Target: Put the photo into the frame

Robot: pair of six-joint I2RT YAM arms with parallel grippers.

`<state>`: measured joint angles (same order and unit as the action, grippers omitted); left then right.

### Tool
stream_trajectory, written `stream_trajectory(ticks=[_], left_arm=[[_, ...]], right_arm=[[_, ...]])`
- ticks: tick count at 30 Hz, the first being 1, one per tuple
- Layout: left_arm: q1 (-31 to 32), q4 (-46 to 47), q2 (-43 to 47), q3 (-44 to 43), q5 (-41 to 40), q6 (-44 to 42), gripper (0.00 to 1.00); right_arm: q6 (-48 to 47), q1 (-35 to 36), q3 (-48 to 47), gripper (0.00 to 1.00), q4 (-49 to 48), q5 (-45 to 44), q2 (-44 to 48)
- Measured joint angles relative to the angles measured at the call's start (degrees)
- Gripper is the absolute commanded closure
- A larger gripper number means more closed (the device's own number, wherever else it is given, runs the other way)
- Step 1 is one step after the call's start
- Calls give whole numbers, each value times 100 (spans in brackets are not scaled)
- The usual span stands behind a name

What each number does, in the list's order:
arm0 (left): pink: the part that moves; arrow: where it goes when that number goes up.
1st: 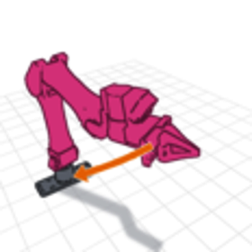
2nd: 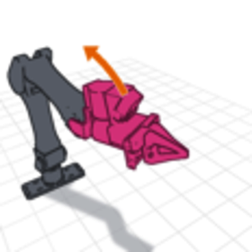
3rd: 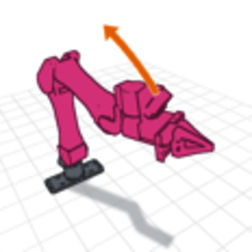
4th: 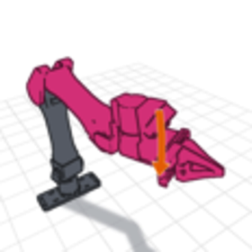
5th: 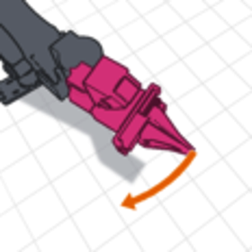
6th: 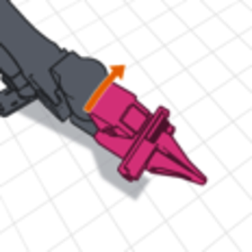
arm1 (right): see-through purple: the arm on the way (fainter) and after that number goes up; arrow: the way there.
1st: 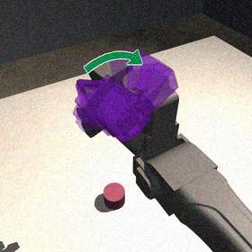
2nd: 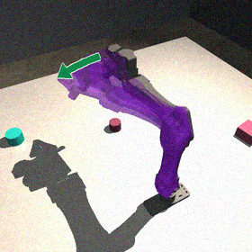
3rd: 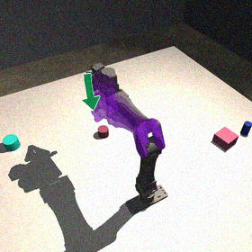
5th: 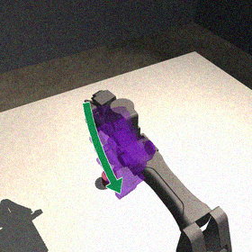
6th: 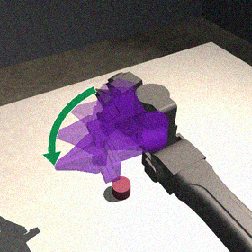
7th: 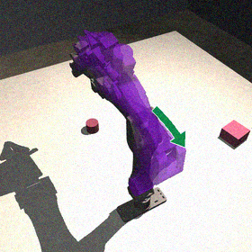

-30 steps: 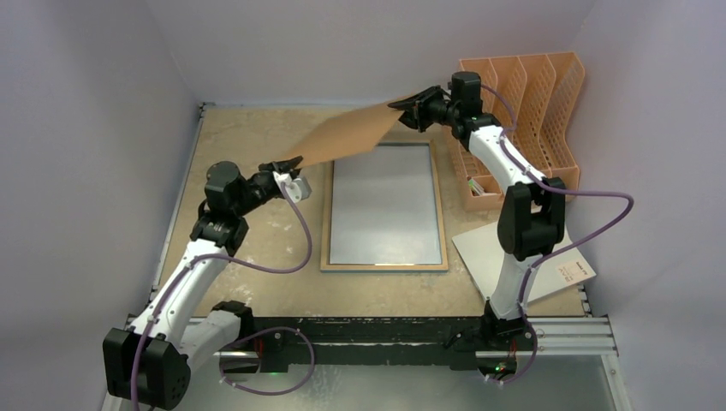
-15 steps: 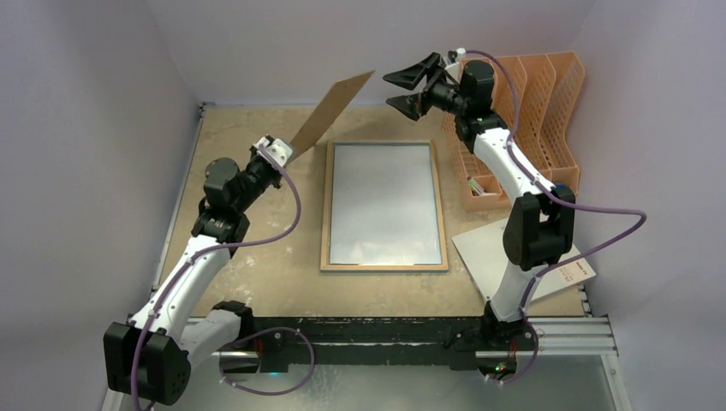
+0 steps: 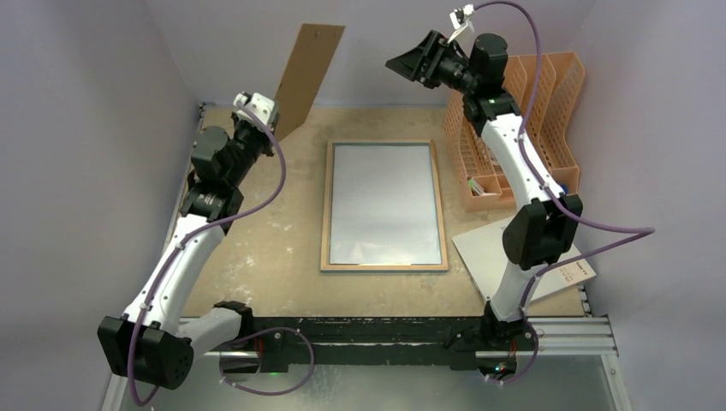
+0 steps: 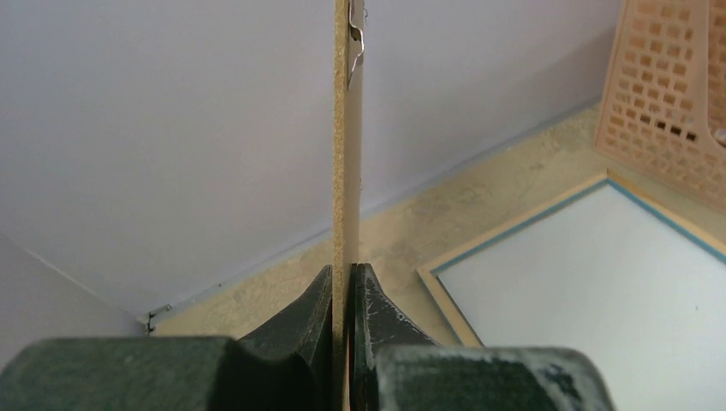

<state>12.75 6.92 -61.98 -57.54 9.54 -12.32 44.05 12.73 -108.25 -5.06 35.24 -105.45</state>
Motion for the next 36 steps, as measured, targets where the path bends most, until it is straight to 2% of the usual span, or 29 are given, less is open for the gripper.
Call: stream_trajectory(ticks=[5,10,17,21,23,27,32,36], left_arm=[[-7,-269,-116,-717,-76,109,100],[-11,-549,-129,-1178,295,127,100],[-24,-503,-168,-1276,1495,649,100],[-24,-444,-289,-1318,2411,940,100],[-24,-450,-304,-1318,2811,1023,100],[-24,-334,-306,-1316,3462,1290,100],[-46,-398,-313,-1259,4094,1423,100],[-74,-525,-417,-1220,4527,1475,100]], right_arm=[[-866,0,-33,23,190,-74,24],[-1869,0,-345,20,476,289,33],[-2898,2,-684,17,634,17,459],[-3165,0,-874,5,376,-544,645],[-3366,0,-876,3,262,-636,776],[-4151,-9,-874,2,376,-168,1034],[-5617,-118,-695,2,1248,481,1528],[-6387,-157,-345,3,1773,575,1882]])
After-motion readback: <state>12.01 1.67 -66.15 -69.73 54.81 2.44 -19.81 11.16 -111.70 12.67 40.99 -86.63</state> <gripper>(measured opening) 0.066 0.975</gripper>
